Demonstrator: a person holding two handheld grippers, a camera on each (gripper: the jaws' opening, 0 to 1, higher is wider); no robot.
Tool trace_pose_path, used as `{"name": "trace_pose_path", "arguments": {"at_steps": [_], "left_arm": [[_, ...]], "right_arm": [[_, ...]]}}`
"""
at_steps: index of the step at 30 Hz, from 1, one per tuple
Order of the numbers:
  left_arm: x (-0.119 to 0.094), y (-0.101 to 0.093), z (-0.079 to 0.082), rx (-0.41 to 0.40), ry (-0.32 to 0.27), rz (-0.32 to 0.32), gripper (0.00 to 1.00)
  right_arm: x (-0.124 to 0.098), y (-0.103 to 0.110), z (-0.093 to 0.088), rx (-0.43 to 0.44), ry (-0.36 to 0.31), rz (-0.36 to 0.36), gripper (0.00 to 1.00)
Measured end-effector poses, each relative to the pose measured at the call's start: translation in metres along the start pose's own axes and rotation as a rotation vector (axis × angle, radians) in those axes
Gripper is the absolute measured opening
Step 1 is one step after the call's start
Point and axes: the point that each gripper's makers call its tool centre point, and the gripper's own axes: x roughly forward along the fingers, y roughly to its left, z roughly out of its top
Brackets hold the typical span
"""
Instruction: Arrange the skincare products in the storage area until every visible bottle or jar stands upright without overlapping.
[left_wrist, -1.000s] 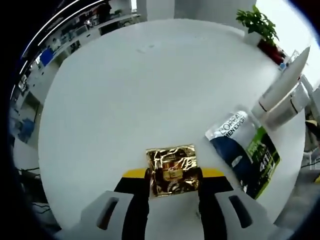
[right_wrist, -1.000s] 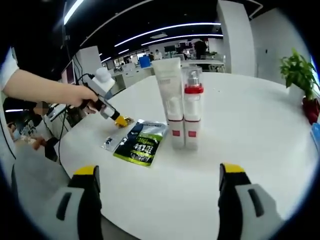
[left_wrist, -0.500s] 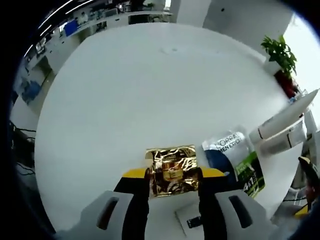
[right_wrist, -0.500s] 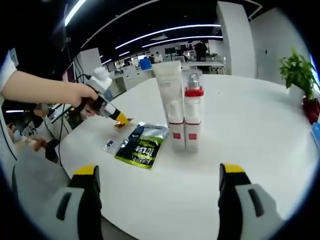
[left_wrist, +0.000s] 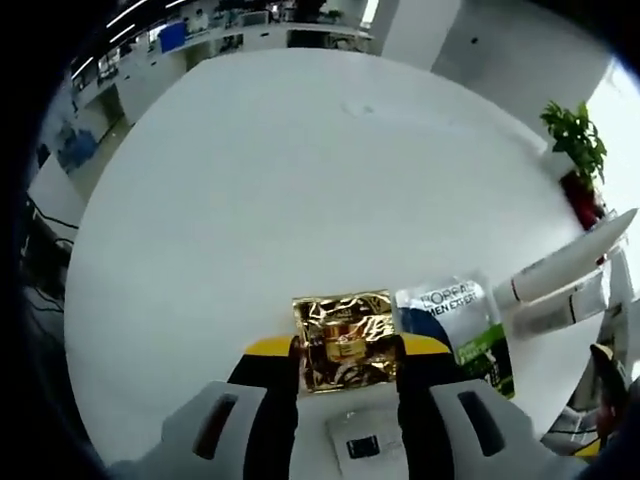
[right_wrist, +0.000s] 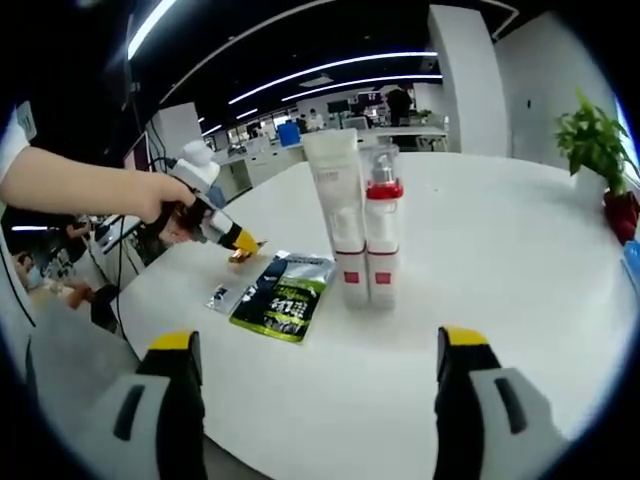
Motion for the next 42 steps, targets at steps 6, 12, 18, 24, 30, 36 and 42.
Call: {"name": "trace_pose_path", "arguments": {"at_steps": [6, 12, 18, 24, 30, 36, 42], "left_arm": [[-0.003, -0.001, 0.0, -0.027, -0.017, 0.01, 0.35], [-0.004, -0.006, -0.003, -0.061, -0.014, 0.008, 0.35], [-0.002, -0.009, -0.006, -0.067, -0.014, 0.018, 0.34], [0.0, -0.012, -0.009, -0.067, -0.009, 0.025, 0.34], [0.004, -0.006, -0.013, -0.073, -0.004, 0.047, 0.34], [0.007, -0.01, -0.018, -0.073, -0.002, 0.049, 0.34], [0.009, -0.012, -0.019, -0.072, -0.013, 0.054, 0.34]], "right_arm": [[0.0, 0.001, 0.001, 0.001, -0.006, 0.002, 0.99], [-0.001, -0.002, 0.002, 0.007, -0.012, -0.009, 0.99], [-0.001, -0.004, 0.003, 0.014, -0.018, -0.015, 0.99], [-0.002, -0.004, 0.004, 0.022, -0.022, -0.014, 0.99], [-0.002, -0.004, 0.003, 0.022, -0.023, -0.013, 0.99], [-0.002, -0.004, 0.003, 0.025, -0.023, -0.013, 0.99], [-0.002, -0.005, 0.003, 0.027, -0.022, -0.015, 0.99]]}}
